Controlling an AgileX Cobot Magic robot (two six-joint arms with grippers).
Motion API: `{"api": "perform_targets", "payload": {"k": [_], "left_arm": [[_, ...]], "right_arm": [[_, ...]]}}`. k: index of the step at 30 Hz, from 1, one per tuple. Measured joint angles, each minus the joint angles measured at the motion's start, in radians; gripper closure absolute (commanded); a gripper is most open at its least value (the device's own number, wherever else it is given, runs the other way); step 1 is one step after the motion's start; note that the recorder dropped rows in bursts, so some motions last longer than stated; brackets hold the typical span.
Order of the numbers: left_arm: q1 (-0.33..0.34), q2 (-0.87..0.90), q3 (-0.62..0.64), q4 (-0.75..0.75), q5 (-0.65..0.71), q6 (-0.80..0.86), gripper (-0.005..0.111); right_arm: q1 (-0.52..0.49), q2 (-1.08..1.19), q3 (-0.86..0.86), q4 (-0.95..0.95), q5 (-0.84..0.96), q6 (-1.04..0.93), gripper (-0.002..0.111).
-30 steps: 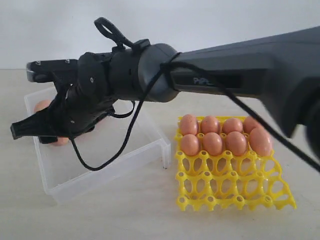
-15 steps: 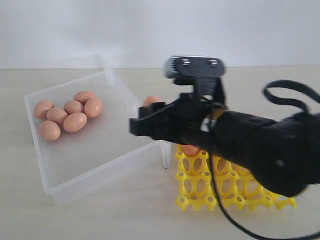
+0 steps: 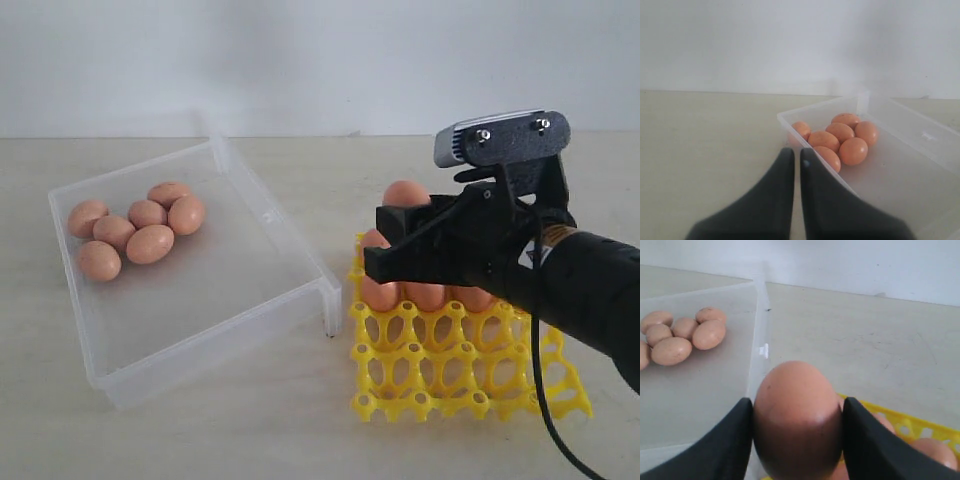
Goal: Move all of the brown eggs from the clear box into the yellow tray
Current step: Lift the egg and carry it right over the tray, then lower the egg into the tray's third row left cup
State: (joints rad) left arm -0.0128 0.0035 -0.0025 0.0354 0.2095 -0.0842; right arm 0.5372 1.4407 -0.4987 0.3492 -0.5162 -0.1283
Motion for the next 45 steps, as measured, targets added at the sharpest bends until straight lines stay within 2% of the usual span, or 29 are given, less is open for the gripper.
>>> {"api": "perform_targets", "payload": {"k": [4, 10, 12, 14, 19, 25, 31, 42, 45], "left_arm": [[0.0, 0.0, 0.0, 0.0, 0.0, 0.0, 0.103], [0.0, 0.0, 0.0, 0.0, 0.0, 0.0, 0.103], [0.0, 0.0, 0.0, 0.0, 0.0, 0.0, 0.103], [0.0, 0.0, 0.0, 0.0, 0.0, 0.0, 0.103], [0.0, 0.0, 0.0, 0.0, 0.0, 0.0, 0.103], [0.0, 0.0, 0.0, 0.0, 0.0, 0.0, 0.103], [0.0, 0.0, 0.0, 0.0, 0.0, 0.0, 0.103], [0.0, 0.0, 0.0, 0.0, 0.0, 0.0, 0.103], [0.0, 0.0, 0.0, 0.0, 0.0, 0.0, 0.103]], "right_arm": [[-0.066, 0.09, 0.0, -0.084, -0.017, 0.07, 0.108], [-0.084, 0.123, 0.0, -0.712, 0.003, 0.41, 0.108], [-0.085, 0.14, 0.0, -0.83, 0.015, 0.477, 0.108], [-0.086, 0.168, 0.0, -0.863, 0.025, 0.477, 0.108], [-0.086, 0.233, 0.0, -0.844, 0.034, 0.451, 0.108], [-0.086, 0.233, 0.0, -0.709, 0.057, 0.394, 0.108], [-0.086, 0.233, -0.002, -0.697, 0.131, 0.365, 0.108], [-0.086, 0.233, -0.002, -0.697, 0.132, 0.365, 0.108], [-0.086, 0.233, -0.002, -0.699, 0.132, 0.363, 0.101]]}}
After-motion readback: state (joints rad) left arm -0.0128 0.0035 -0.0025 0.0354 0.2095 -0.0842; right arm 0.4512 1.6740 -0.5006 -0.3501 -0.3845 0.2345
